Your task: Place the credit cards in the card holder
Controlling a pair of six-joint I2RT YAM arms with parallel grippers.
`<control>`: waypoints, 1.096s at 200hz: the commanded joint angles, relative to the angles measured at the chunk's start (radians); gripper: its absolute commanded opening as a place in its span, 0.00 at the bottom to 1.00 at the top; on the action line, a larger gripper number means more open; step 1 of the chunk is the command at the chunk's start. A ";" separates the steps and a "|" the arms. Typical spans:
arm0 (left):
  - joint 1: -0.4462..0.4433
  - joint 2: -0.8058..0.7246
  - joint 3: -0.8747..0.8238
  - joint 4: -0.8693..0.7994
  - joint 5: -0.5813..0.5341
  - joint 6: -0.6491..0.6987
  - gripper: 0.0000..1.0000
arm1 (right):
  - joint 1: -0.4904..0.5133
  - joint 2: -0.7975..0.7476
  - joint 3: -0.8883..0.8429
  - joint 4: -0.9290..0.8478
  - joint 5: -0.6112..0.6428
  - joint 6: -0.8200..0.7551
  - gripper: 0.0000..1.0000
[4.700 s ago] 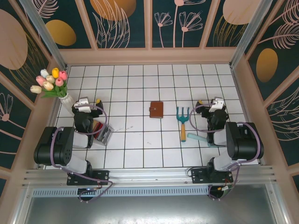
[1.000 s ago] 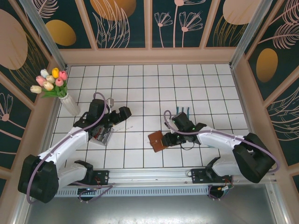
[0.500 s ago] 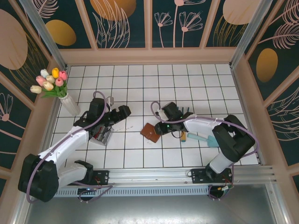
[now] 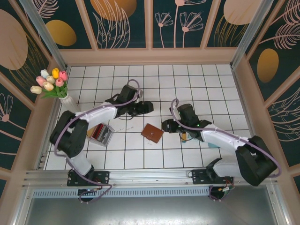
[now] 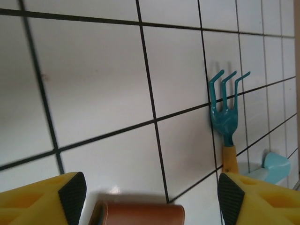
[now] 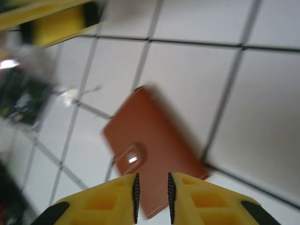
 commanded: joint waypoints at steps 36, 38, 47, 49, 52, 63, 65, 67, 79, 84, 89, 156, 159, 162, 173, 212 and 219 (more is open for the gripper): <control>-0.004 0.169 0.113 -0.042 0.121 0.063 0.74 | 0.183 0.043 -0.081 0.143 -0.138 0.138 0.23; -0.004 0.171 0.116 -0.042 0.123 0.064 0.74 | 0.186 0.048 -0.082 0.151 -0.138 0.141 0.24; -0.006 0.183 0.127 -0.044 0.133 0.074 0.74 | 0.201 0.075 -0.081 0.182 -0.155 0.145 0.24; -0.007 0.186 0.129 -0.043 0.136 0.077 0.74 | 0.202 0.082 -0.079 0.185 -0.158 0.146 0.23; -0.007 0.189 0.131 -0.042 0.141 0.079 0.74 | 0.205 0.093 -0.075 0.187 -0.160 0.147 0.24; -0.012 0.202 0.140 -0.041 0.164 0.088 0.74 | 0.212 0.129 -0.058 0.179 -0.149 0.147 0.24; -0.013 0.205 0.141 -0.043 0.166 0.091 0.74 | 0.214 0.134 -0.055 0.176 -0.146 0.146 0.23; -0.014 0.207 0.143 -0.042 0.168 0.092 0.74 | 0.214 0.139 -0.053 0.173 -0.141 0.145 0.23; -0.022 0.220 0.148 -0.045 0.183 0.104 0.74 | 0.214 0.162 -0.052 0.167 -0.100 0.153 0.23; -0.027 0.225 0.148 -0.044 0.193 0.111 0.74 | 0.212 0.171 -0.053 0.166 -0.092 0.154 0.24; -0.030 0.231 0.149 -0.045 0.200 0.115 0.74 | 0.211 0.180 -0.054 0.164 -0.086 0.151 0.24; -0.077 0.215 0.040 -0.018 0.170 0.095 0.63 | 0.124 0.206 -0.060 0.104 0.042 0.123 0.25; -0.077 0.207 0.032 -0.018 0.164 0.094 0.63 | 0.118 0.203 -0.062 0.106 0.043 0.122 0.25; -0.077 0.199 0.022 -0.016 0.159 0.093 0.63 | 0.111 0.202 -0.062 0.106 0.044 0.121 0.25; -0.077 0.166 -0.015 -0.007 0.147 0.084 0.63 | 0.083 0.203 -0.061 0.104 0.048 0.118 0.25; -0.077 0.079 -0.141 0.040 0.153 0.040 0.61 | -0.020 0.237 -0.048 0.129 0.036 0.103 0.26; -0.077 0.069 -0.162 0.048 0.158 0.031 0.60 | -0.031 0.250 -0.039 0.131 0.033 0.102 0.26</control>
